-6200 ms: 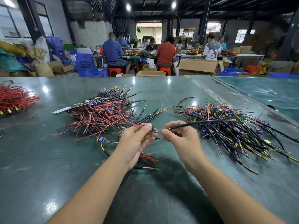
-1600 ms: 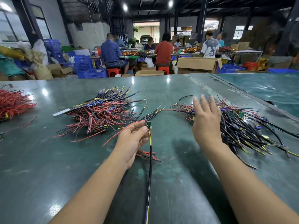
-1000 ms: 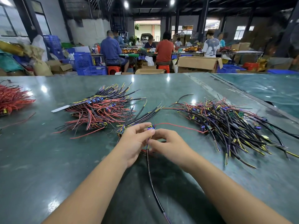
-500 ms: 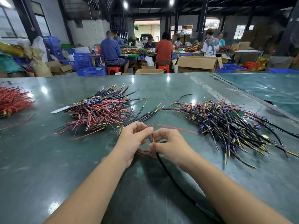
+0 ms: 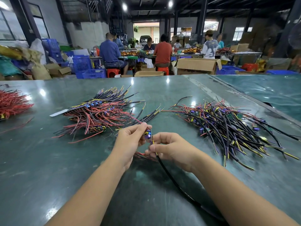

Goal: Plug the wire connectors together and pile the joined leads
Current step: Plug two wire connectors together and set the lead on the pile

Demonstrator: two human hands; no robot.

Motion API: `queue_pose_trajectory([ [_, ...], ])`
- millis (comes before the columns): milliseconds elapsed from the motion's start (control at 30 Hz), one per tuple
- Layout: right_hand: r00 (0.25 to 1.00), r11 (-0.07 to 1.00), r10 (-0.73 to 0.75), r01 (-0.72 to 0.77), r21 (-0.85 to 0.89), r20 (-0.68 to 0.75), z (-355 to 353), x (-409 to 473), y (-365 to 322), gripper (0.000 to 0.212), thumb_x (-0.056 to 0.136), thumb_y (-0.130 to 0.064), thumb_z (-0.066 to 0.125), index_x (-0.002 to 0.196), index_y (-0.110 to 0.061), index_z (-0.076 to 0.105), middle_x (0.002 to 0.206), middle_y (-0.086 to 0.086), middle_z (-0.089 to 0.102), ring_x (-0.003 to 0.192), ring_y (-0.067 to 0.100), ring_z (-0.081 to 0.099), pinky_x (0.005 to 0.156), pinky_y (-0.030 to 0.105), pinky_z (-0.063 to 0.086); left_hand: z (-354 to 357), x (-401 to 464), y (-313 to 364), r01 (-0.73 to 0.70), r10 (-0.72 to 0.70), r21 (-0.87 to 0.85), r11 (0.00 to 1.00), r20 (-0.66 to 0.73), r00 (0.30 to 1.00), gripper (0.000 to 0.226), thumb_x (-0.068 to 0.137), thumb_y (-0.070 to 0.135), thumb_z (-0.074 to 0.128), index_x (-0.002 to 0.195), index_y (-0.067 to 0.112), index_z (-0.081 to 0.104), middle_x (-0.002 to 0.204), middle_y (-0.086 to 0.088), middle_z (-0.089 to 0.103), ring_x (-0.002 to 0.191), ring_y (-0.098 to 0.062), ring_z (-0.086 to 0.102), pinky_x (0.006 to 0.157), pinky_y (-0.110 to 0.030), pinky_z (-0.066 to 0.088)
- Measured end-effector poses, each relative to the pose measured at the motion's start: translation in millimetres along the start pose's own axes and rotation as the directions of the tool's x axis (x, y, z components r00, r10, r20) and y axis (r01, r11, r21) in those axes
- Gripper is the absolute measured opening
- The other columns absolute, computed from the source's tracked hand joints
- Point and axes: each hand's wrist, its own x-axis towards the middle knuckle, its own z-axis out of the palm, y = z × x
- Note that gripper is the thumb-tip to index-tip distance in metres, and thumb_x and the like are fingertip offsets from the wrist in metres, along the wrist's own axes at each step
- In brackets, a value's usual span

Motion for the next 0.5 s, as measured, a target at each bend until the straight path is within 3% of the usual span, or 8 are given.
queue_pose_trajectory([
  [100,0.998,1.0,0.021,-0.02,-0.003,0.063,-1.9,-2.1,-4.0,0.02,0.089,0.006,0.056,0.103,-0.006,0.062,0.088,0.01,0.066,0.088,0.025,0.067,0.091,0.034,0.052,-0.5,2.9,-2.1,-0.066,0.068,0.021,0.998,-0.062,0.996,0.027,0.092,0.018,0.059,0.07,0.016,0.074,0.057,0.004,0.063,0.051,-0.004,0.049,0.054,-0.013,0.043],
  [233,0.951,0.873,0.135,0.018,-0.487,0.278,-17.0,-12.9,-21.3,0.056,0.089,-0.012,0.065,0.139,-0.023,0.042,0.125,-0.004,0.062,0.107,0.011,0.063,0.099,0.025,0.046,-10.3,9.8,-4.0,-0.216,0.283,0.313,0.925,-0.189,0.94,0.023,0.09,0.018,0.062,0.069,0.021,0.071,0.044,0.013,0.053,0.045,0.001,0.04,0.05,-0.012,0.035],
  [300,0.966,0.818,0.135,0.016,-0.575,0.219,-14.7,-15.2,-23.9,0.059,0.089,-0.017,0.065,0.141,-0.025,0.039,0.122,-0.011,0.061,0.104,0.009,0.063,0.095,0.019,0.047,-13.1,11.3,-3.1,-0.274,0.373,0.413,0.869,-0.182,0.91,0.025,0.09,0.02,0.063,0.067,0.024,0.07,0.044,0.013,0.053,0.047,0.0,0.04,0.051,-0.016,0.035],
  [367,0.995,0.786,0.026,0.041,-0.617,0.1,-4.3,-12.3,-19.5,0.035,0.092,-0.022,0.061,0.126,-0.021,0.054,0.103,-0.007,0.064,0.089,0.011,0.063,0.08,0.014,0.048,-12.6,11.6,-4.3,-0.3,0.405,0.469,0.831,-0.139,0.904,0.024,0.089,0.021,0.063,0.067,0.023,0.071,0.052,0.009,0.06,0.055,-0.008,0.048,0.059,-0.024,0.041],
  [433,0.996,0.806,-0.089,0.07,-0.587,-0.005,10.1,-7.4,-10.6,0.009,0.095,-0.025,0.055,0.092,-0.021,0.062,0.087,0.001,0.063,0.071,0.012,0.057,0.061,0.015,0.044,-8.9,9.3,-8.1,-0.301,0.384,0.489,0.819,-0.076,0.92,0.022,0.088,0.021,0.065,0.068,0.019,0.072,0.061,0.002,0.066,0.06,-0.013,0.055,0.065,-0.03,0.045],
  [500,0.978,0.799,-0.171,0.068,-0.597,-0.118,17.3,-1.7,-2.3,0.026,0.096,-0.03,0.051,0.072,-0.022,0.054,0.073,-0.003,0.06,0.062,0.011,0.05,0.057,0.024,0.04,-2.8,5.6,-10.2,-0.28,0.335,0.454,0.846,-0.043,0.941,0.022,0.089,0.019,0.064,0.068,0.017,0.072,0.06,0.005,0.067,0.058,-0.009,0.056,0.062,-0.029,0.048],
])
